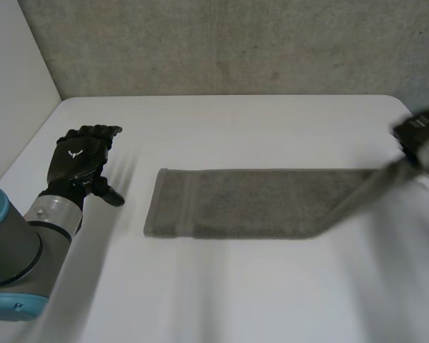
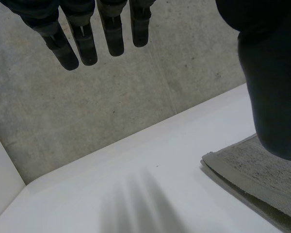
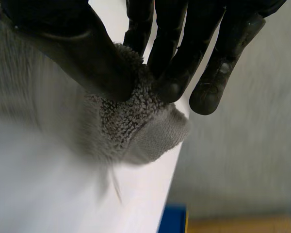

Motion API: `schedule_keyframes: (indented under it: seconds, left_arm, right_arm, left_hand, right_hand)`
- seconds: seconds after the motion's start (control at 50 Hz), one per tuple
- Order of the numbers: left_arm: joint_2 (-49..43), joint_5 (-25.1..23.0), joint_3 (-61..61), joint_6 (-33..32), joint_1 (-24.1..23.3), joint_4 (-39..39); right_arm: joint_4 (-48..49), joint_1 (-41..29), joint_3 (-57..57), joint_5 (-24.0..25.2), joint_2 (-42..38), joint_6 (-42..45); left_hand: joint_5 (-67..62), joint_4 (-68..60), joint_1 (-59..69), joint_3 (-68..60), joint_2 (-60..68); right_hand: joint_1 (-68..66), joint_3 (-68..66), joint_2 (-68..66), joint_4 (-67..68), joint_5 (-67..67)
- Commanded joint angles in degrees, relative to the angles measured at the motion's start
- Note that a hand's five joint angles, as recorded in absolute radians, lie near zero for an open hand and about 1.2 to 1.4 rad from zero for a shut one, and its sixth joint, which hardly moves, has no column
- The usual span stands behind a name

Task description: Fold the towel.

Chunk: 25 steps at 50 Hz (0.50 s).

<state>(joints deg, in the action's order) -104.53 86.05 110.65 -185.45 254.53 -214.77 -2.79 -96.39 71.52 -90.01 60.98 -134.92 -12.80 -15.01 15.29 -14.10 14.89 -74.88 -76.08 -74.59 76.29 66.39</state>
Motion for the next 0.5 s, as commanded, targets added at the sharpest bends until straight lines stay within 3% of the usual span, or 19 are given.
schedule_keyframes:
  seconds: [0.02,0.08,0.12,0.18,0.2,0.22,0.24,0.26,0.28,0.3,0.32,0.34,0.46,0.5]
  left_arm:
    - [-0.23,0.0,-0.09,-0.08,0.0,-0.04]
    - [-0.76,0.0,-0.09,-0.08,0.09,-0.04]
    - [-0.85,0.0,-0.09,-0.08,0.18,-0.04]
    - [-0.85,0.0,-0.09,-0.08,0.18,-0.04]
    - [-0.85,0.0,-0.09,-0.08,0.18,-0.04]
    - [-0.85,0.0,-0.09,-0.08,0.18,-0.04]
    - [-0.93,0.0,-0.09,-0.08,0.18,-0.04]
    - [-0.94,0.0,-0.09,-0.17,0.26,-0.13]
    - [-0.94,0.0,-0.09,-0.17,0.27,-0.13]
    - [-0.94,0.0,-0.09,-0.17,0.27,-0.13]
    - [-0.94,0.0,-0.09,-0.17,0.27,-0.13]
    - [-1.02,0.0,-0.09,-0.17,0.18,-0.13]
    - [-1.9,0.0,-0.09,-0.17,0.27,-0.65]
    - [-2.16,0.0,0.0,-0.26,0.18,-0.91]
  right_arm:
    - [0.94,-27.57,-10.95,-0.51,-2.16,-11.94]
    - [1.03,-32.11,-13.25,-0.6,-5.7,-12.03]
    - [0.42,-39.72,-18.07,-0.78,-13.22,-12.03]
    - [-0.8,-44.05,-20.97,-0.86,-19.38,-11.86]
    - [-1.94,-44.85,-21.86,-0.86,-21.32,-11.77]
    - [-1.95,-44.85,-21.87,-0.86,-21.34,-11.77]
    - [-3.61,-45.38,-23.08,-0.86,-23.43,-11.42]
    - [-3.62,-45.38,-23.1,-0.86,-23.45,-11.42]
    - [-5.02,-45.3,-24.23,-0.95,-24.5,-11.51]
    - [-5.03,-45.29,-24.24,-0.95,-24.51,-11.51]
    - [-5.99,-44.77,-25.11,-1.21,-24.94,-11.94]
    - [-6.43,-44.77,-24.94,-1.04,-24.69,-12.73]
    - [-6.96,-43.36,-22.57,-1.22,-20.02,-16.17]
    - [-7.23,-39.08,-17.06,-0.87,-15.22,-18.7]
  left_hand:
    - [11.74,3.95,-4.24,3.04,-3.83]
    - [11.58,3.78,-4.07,2.88,-3.66]
    - [11.74,3.95,-4.24,3.04,-3.83]
    - [11.74,3.95,-4.24,3.04,-3.83]
    - [11.74,3.95,-4.24,3.04,-3.83]
    - [11.74,3.95,-4.24,3.04,-3.83]
    - [11.74,3.95,-4.24,3.04,-3.83]
    - [11.74,3.95,-4.24,3.04,-3.83]
    - [11.74,3.95,-4.24,3.04,-3.83]
    - [11.74,3.95,-4.24,3.04,-3.83]
    - [11.74,3.95,-4.24,3.04,-3.83]
    - [11.74,3.95,-4.24,3.04,-3.83]
    - [11.74,3.95,-4.24,3.04,-3.83]
    - [11.58,3.78,-4.07,2.88,-3.66]
  right_hand:
    - [-5.12,-3.92,-5.41,3.71,3.61]
    - [-5.12,-3.92,-5.41,3.71,3.61]
    - [-5.12,-3.92,-5.41,3.71,3.61]
    - [-2.51,-1.32,-2.81,1.1,1.01]
    - [11.67,12.86,11.37,-13.08,-13.17]
    - [11.81,13.01,11.52,-13.22,-13.32]
    - [27.8,28.99,27.5,-29.21,-29.3]
    - [27.96,29.16,27.66,-29.37,-29.46]
    - [41.62,42.81,41.32,-43.03,-43.12]
    - [41.75,42.95,41.46,-43.16,-43.26]
    - [53.41,54.61,53.11,-54.82,-54.92]
    - [56.53,57.72,56.23,-57.94,-58.03]
    - [57.9,59.1,57.61,-59.31,-59.41]
    - [56.73,57.93,56.44,-58.14,-58.24]
